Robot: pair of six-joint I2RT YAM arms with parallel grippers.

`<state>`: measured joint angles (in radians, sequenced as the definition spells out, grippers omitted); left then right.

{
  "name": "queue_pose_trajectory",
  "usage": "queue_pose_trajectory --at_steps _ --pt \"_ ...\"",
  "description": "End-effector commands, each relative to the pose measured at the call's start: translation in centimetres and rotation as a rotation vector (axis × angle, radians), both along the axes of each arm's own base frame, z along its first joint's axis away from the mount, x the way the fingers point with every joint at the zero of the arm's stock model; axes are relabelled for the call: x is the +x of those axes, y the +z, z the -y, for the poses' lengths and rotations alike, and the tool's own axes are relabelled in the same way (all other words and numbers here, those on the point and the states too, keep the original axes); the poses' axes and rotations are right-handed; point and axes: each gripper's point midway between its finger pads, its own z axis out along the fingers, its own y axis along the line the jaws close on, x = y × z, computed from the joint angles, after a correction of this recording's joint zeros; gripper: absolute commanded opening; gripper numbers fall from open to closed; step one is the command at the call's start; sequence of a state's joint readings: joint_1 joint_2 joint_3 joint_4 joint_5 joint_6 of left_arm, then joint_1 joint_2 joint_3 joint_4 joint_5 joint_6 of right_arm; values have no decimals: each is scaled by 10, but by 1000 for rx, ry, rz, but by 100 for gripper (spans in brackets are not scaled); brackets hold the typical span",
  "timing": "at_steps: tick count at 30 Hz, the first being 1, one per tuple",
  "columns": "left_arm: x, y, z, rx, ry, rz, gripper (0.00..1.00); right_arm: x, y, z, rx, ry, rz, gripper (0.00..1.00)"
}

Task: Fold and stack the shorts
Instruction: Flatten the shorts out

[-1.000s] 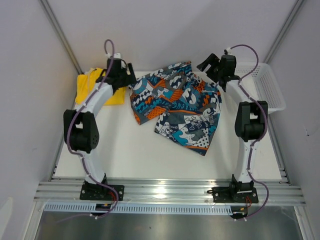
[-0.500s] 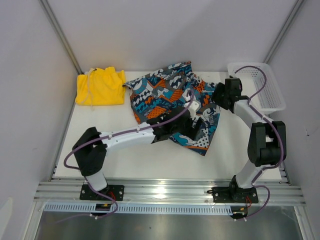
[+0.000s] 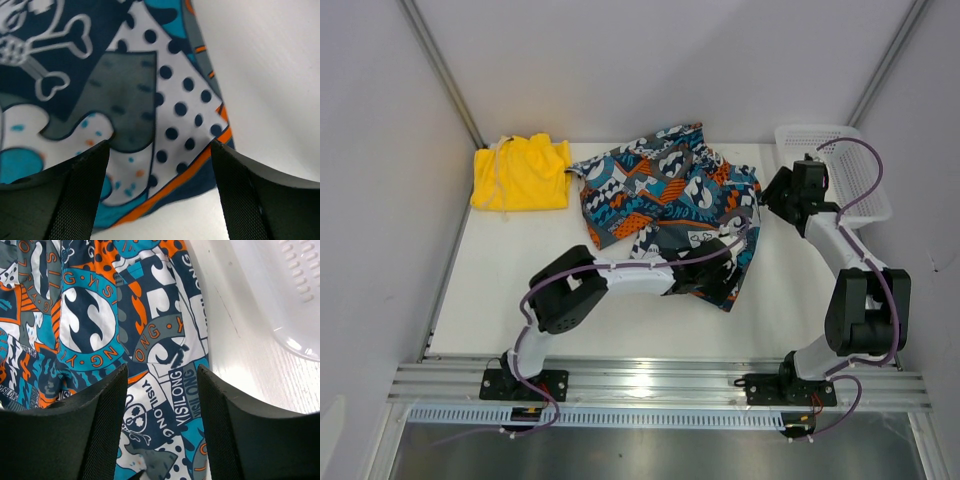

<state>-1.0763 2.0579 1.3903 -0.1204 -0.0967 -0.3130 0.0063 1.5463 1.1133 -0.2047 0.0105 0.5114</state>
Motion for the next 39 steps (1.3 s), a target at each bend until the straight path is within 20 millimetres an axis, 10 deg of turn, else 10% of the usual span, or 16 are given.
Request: queue_pose_trajectory --at_steps 1,3,7,9,22,32,39 --pt "-5 12 32 -51 -25 -15 81 2 14 -7 33 11 47 58" --pt "-10 0 30 -32 -22 -51 74 1 14 6 36 -16 44 58" --pt "-23 -16 20 -14 -16 -106 12 -3 21 10 40 -22 66 54" --pt "-36 -33 1 10 -3 -144 0 -5 21 12 39 -24 69 53" --pt "-93 -26 -131 32 136 -178 0 1 -26 -2 58 13 -27 49" --pt "-100 5 -146 -48 152 -151 6 14 -70 -12 104 11 -81 49" --pt "-105 21 -147 -88 128 -118 37 40 -70 -14 145 0 -21 57"
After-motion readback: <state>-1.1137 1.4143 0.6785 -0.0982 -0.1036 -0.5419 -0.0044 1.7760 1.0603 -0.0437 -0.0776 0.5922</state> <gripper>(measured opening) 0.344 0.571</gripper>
